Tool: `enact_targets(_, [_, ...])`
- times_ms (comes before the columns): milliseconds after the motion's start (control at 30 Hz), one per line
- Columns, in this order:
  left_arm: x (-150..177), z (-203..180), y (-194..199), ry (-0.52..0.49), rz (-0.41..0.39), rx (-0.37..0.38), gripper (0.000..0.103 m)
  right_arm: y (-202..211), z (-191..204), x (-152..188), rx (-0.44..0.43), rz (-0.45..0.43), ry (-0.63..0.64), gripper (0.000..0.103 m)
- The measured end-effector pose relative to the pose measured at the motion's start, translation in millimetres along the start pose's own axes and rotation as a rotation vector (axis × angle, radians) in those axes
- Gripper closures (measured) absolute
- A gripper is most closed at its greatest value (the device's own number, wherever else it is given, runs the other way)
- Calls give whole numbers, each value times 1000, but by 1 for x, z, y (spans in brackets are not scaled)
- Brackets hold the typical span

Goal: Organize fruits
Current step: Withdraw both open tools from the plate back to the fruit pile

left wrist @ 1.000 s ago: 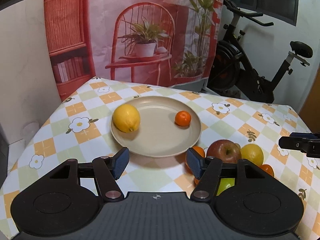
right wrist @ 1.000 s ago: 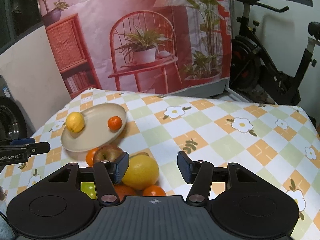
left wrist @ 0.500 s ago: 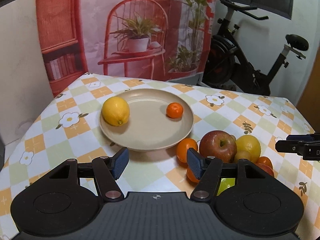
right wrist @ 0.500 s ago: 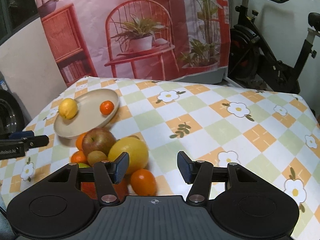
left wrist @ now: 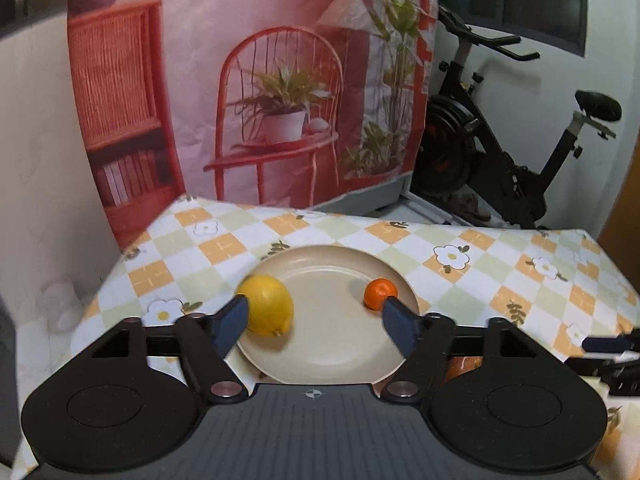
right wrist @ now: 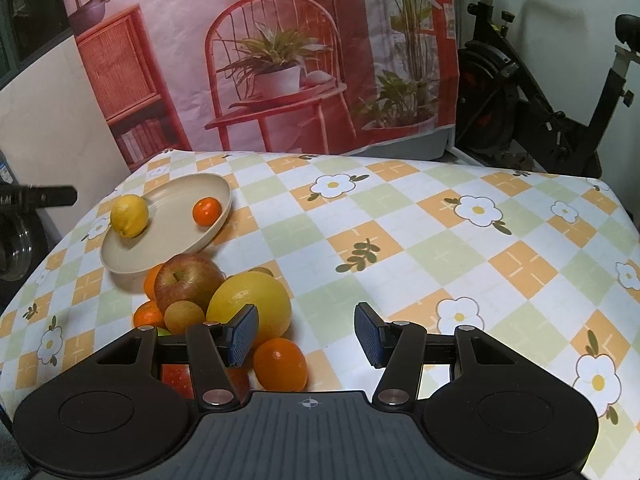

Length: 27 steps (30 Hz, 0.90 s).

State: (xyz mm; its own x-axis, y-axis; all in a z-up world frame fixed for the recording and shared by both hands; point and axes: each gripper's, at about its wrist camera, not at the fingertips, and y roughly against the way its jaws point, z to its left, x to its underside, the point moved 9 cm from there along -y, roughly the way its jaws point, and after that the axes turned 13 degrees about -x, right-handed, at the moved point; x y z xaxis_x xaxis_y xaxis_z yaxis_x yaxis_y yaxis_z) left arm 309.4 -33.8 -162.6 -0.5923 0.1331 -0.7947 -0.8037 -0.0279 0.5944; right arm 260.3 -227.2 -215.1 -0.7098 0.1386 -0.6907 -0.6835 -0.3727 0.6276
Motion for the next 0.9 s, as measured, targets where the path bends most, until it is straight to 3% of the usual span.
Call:
enact_targets(133, [18, -2, -8, 29, 60, 12, 23, -1, 8, 2, -32, -7, -17, 53])
enact_targets(500, [47, -11, -6, 28, 87, 62, 25, -5, 31, 7, -34, 15, 52, 53])
enact_targets(900, [50, -10, -1, 11, 69, 34, 29, -30, 80, -2, -103, 61, 194, 68])
